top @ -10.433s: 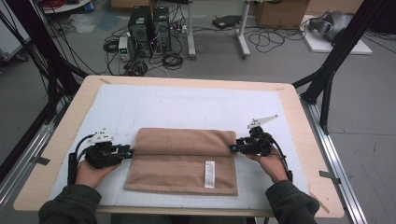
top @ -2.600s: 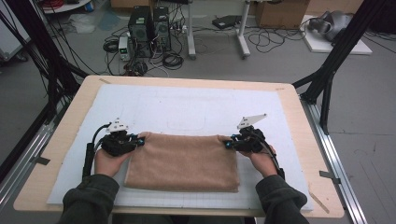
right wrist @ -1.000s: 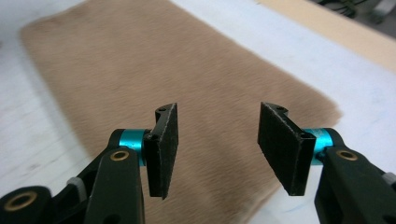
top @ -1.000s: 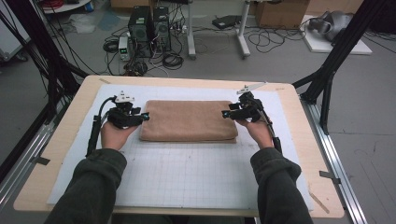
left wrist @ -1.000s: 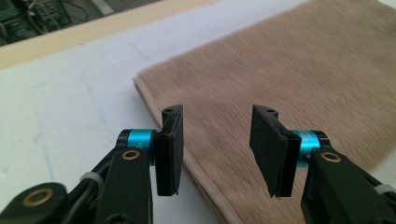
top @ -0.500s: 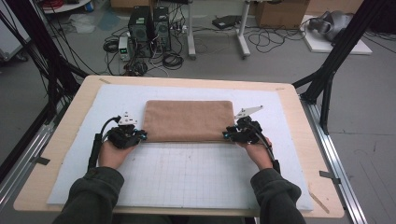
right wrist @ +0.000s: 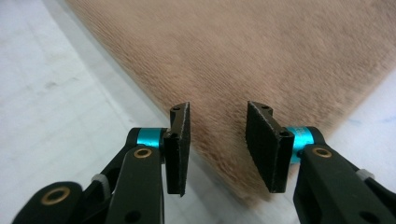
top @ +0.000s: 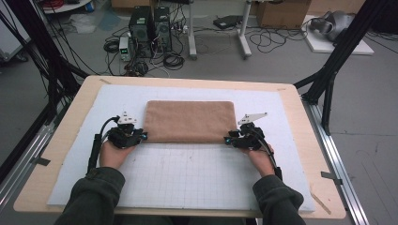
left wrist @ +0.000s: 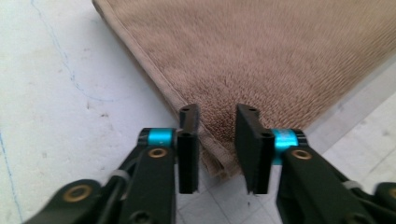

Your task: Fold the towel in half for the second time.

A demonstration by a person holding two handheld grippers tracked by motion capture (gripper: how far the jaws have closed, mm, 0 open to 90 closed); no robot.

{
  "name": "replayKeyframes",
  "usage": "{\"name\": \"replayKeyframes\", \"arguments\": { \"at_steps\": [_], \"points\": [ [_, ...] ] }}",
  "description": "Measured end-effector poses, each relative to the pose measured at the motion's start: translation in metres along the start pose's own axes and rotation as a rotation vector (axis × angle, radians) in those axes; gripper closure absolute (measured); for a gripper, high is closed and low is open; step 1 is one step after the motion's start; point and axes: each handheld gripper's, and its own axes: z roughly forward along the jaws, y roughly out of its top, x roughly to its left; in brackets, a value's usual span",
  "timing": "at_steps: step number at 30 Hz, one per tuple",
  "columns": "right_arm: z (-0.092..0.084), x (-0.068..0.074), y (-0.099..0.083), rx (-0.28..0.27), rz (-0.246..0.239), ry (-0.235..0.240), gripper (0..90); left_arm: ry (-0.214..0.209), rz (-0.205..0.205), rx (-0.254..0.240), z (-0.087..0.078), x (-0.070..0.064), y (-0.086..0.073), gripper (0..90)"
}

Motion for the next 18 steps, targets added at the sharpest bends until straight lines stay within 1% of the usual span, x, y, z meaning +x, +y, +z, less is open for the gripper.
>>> {"name": "replayKeyframes", "arguments": {
  "at_steps": [1,2,4,6,7,10,11,12,13,14,16,18],
  "points": [
    [-0.001,0.002,0.001,-0.008,0.008,0.006,58.5,-0.012,-0.004,-0.011,-0.002,0.0,0.0,66.2],
    [-0.002,0.004,0.002,-0.016,-0.004,0.004,56.7,-0.024,-0.009,-0.016,-0.004,-0.001,0.0,63.6],
    [-0.004,0.006,0.004,-0.031,0.006,0.014,50.8,-0.049,0.004,-0.01,-0.006,-0.004,0.001,58.3],
    [-0.006,0.007,0.005,-0.046,0.006,0.014,46.7,-0.047,0.011,-0.036,-0.009,-0.008,-0.002,56.3],
    [-0.008,0.008,0.006,-0.049,0.012,0.012,42.9,-0.051,0.008,-0.039,-0.011,-0.007,-0.003,55.3],
    [-0.011,0.01,0.006,-0.068,0.028,0.017,33.7,-0.052,-0.018,-0.065,-0.016,-0.007,-0.01,50.9],
    [-0.012,0.011,0.007,-0.065,0.037,0.021,31.5,-0.056,-0.02,-0.062,-0.017,-0.007,-0.011,49.4],
    [-0.013,0.012,0.007,-0.065,0.039,0.025,29.7,-0.054,-0.02,-0.058,-0.019,-0.006,-0.012,47.6],
    [-0.014,0.012,0.007,-0.071,0.039,0.02,28.4,-0.05,-0.018,-0.065,-0.021,-0.007,-0.012,45.9],
    [-0.016,0.012,0.007,-0.078,0.041,0.017,27.2,-0.055,-0.027,-0.075,-0.022,-0.007,-0.012,44.4],
    [-0.018,0.012,0.007,-0.087,0.055,0.019,22.8,-0.058,-0.027,-0.088,-0.026,-0.007,-0.012,41.6],
    [-0.019,0.013,0.007,-0.087,0.063,0.011,20.8,-0.059,-0.032,-0.1,-0.029,-0.008,-0.011,37.3]
  ]
}}
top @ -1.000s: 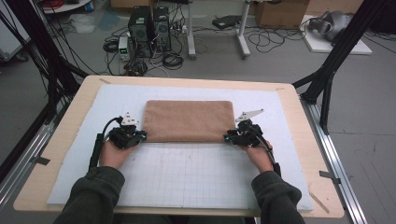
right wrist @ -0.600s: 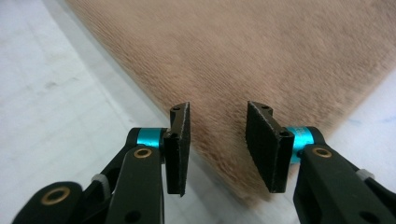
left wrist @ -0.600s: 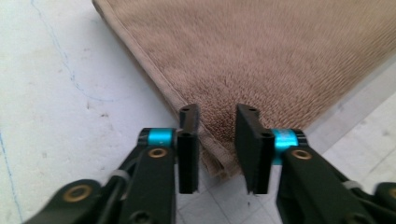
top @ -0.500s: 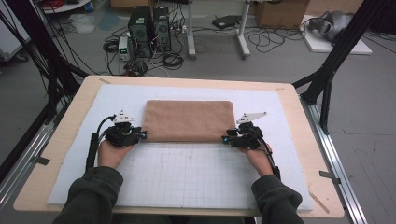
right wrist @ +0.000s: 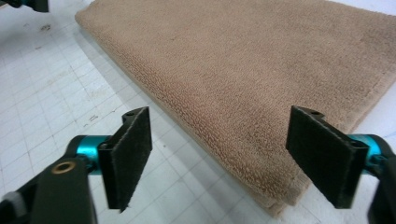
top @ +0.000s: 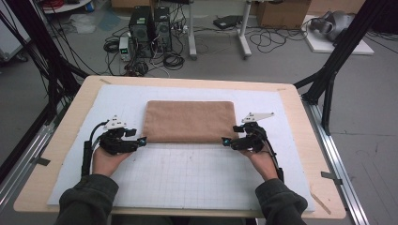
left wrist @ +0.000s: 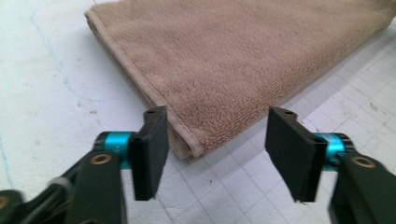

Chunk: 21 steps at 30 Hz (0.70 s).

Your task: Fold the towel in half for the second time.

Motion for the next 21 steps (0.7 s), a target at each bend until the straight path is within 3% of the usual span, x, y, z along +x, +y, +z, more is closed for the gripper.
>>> {"name": "replayKeyframes", "arguments": {
  "at_steps": [8,17,21],
  "points": [
    [-0.002,0.002,-0.001,-0.01,-0.011,0.0,15.8,0.003,0.004,-0.004,-0.005,-0.003,-0.002,26.8],
    [-0.003,0.007,0.0,-0.002,-0.044,-0.015,15.7,0.007,0.003,-0.009,-0.01,-0.002,-0.008,23.5],
    [-0.006,0.01,0.0,-0.001,-0.054,-0.019,15.7,-0.002,-0.013,-0.004,-0.011,-0.002,-0.011,18.2]
  ]
}}
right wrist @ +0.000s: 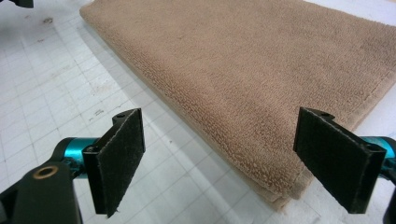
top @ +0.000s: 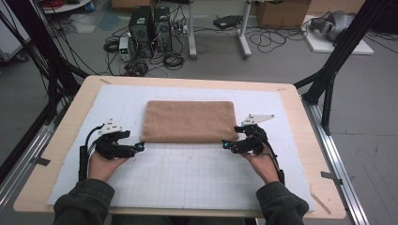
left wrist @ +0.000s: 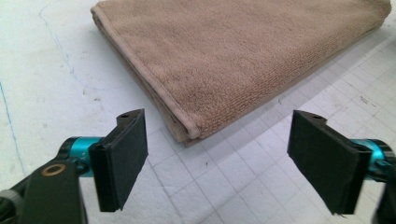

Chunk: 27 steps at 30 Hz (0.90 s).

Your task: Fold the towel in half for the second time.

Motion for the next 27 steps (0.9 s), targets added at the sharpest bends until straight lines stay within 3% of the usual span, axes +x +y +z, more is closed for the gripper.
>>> {"name": "replayKeyframes", "arguments": {
  "at_steps": [11,18,27],
  "points": [
    [-0.007,0.006,-0.003,0.004,-0.023,-0.004,13.0,0.011,0.031,-0.013,-0.008,-0.009,0.0,10.3],
    [-0.02,0.007,-0.011,-0.019,-0.033,0.001,12.2,0.008,0.036,-0.021,-0.013,-0.013,-0.001,6.2],
    [-0.043,0.013,-0.02,-0.056,-0.058,-0.028,11.7,-0.01,0.036,-0.028,-0.024,-0.02,-0.005,1.7]
  ]
}}
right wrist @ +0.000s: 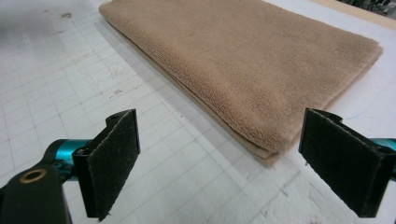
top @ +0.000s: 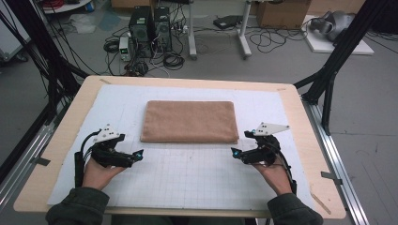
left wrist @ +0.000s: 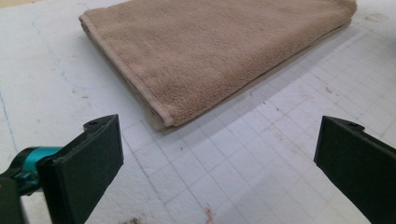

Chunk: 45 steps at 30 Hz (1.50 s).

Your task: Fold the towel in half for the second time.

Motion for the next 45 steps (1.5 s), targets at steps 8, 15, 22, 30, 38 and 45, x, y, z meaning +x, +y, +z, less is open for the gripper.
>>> {"name": "replayKeyframes", "arguments": {
  "at_steps": [8,15,22,30,38,45],
  "points": [
    [-0.015,0.004,-0.008,-0.011,-0.001,-0.013,11.7,-0.007,-0.003,-0.003,-0.011,-0.002,-0.01,1.8],
    [-0.027,0.007,-0.017,-0.019,-0.01,-0.03,11.7,-0.011,-0.006,-0.001,-0.019,-0.004,-0.017,1.8],
    [-0.035,0.007,-0.027,-0.028,0.0,-0.042,11.6,-0.013,-0.007,0.001,-0.025,-0.007,-0.024,1.7],
    [-0.044,0.012,-0.042,-0.029,0.016,-0.044,11.6,-0.01,0.001,-0.001,-0.033,-0.011,-0.031,1.7],
    [-0.047,0.014,-0.055,-0.026,0.026,-0.045,11.6,0.002,-0.017,-0.003,-0.039,-0.012,-0.041,1.7],
    [-0.052,0.018,-0.057,-0.038,0.031,-0.05,11.7,0.002,-0.019,-0.002,-0.042,-0.013,-0.046,1.7]
  ]
}}
